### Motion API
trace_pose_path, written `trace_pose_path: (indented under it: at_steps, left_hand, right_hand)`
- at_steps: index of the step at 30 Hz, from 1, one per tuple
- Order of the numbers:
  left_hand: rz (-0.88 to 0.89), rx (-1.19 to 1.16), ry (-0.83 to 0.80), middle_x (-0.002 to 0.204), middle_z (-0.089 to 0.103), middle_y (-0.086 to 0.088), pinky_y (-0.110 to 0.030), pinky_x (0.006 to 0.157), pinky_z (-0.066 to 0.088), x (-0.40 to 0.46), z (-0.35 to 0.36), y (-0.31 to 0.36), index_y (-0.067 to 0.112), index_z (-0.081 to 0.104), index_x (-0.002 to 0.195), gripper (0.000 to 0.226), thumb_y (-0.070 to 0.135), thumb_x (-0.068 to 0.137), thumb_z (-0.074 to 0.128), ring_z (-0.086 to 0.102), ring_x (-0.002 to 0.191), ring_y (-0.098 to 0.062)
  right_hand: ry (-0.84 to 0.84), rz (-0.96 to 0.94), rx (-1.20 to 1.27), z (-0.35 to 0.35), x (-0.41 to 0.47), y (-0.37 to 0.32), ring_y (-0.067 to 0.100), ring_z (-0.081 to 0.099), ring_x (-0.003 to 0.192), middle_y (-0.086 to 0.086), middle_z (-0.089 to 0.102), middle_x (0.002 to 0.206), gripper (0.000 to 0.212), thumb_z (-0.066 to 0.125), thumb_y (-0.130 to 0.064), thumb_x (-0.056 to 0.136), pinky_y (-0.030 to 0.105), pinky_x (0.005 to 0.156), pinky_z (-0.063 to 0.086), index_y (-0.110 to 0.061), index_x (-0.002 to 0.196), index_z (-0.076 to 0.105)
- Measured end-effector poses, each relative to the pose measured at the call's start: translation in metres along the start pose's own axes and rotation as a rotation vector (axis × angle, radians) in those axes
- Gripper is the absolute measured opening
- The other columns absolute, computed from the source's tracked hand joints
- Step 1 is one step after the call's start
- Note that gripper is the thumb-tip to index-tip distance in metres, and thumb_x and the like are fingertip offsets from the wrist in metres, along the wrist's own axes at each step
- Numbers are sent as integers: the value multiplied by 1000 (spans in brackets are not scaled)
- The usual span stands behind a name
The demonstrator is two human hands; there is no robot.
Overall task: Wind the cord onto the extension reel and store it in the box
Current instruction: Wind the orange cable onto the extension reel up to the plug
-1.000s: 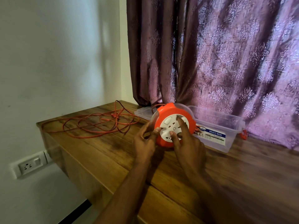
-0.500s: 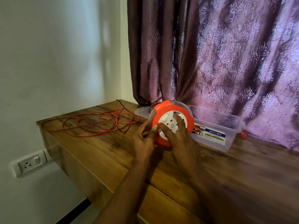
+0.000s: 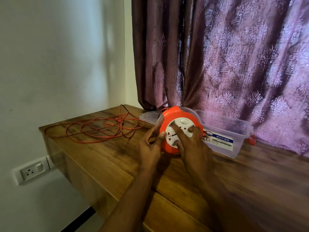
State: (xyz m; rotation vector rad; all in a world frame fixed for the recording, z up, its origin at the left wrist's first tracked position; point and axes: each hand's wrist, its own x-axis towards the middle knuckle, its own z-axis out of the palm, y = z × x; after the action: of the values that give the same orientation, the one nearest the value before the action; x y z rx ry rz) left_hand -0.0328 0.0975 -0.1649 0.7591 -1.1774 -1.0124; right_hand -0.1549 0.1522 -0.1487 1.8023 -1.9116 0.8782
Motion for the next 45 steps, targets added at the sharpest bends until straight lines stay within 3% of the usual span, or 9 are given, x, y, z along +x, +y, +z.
trace_pose_path:
  at_steps: [4,9,14,17,25,33,37,42,45]
  left_hand:
    - [-1,16,8,119,70,0,-49,85,59,-1,0,-1,26,67,122,37,27,85,72,66,111,-20]
    - [5,34,7,121,69,1,-38,86,59,1,0,-3,22,64,126,41,26,86,71,65,113,-17]
    - [-14,-19,49,117,72,3,-48,83,60,2,-1,-1,26,67,123,50,44,78,75,68,109,-18]
    - [-24,-29,58,120,70,1,-49,85,59,3,-2,-2,24,64,127,45,36,84,73,67,110,-18]
    - [16,19,27,124,68,-1,-43,88,59,3,-3,-2,21,62,129,46,33,86,71,65,114,-18]
    - [53,-8,-14,122,68,2,-26,76,60,0,-3,2,23,64,127,42,28,86,71,67,106,-9]
    - [73,1,-10,114,71,5,-33,82,60,-1,-1,2,34,66,115,32,25,85,73,68,106,-13]
    - [55,20,-32,108,71,14,-35,84,59,-2,-1,3,45,65,105,28,29,84,73,67,105,-8]
    - [44,13,-33,106,71,16,-30,79,59,-2,0,3,45,66,104,26,29,84,73,67,102,-4]
  right_hand:
    - [55,90,14,-1,0,-2,27,61,103,4,48,131,61,42,-57,92,40,73,53,-45,147,18]
    - [90,194,147,-1,-1,-8,27,63,103,2,64,124,54,44,-51,95,39,78,51,-38,145,29]
    - [83,14,31,0,-3,-4,31,58,107,9,44,131,61,58,-26,92,44,68,57,-38,143,27]
    - [46,-139,3,2,-3,-3,39,51,119,13,36,142,74,69,-4,78,48,66,58,-37,135,35]
    - [-69,-206,4,-3,-1,-1,35,32,137,5,6,159,66,60,-13,88,50,84,55,-46,133,27]
    - [-17,-116,-71,3,0,5,40,50,121,12,23,150,79,65,-15,86,49,72,58,-51,139,19]
    - [94,-14,-55,2,-1,3,30,64,94,9,43,130,62,55,-44,92,40,63,55,-48,143,21]
    - [130,219,234,-1,-1,-5,27,64,101,5,66,117,57,51,-54,90,37,76,50,-32,140,36]
    - [147,166,200,-2,-3,-5,28,66,98,5,65,120,54,49,-49,93,37,73,52,-30,141,33]
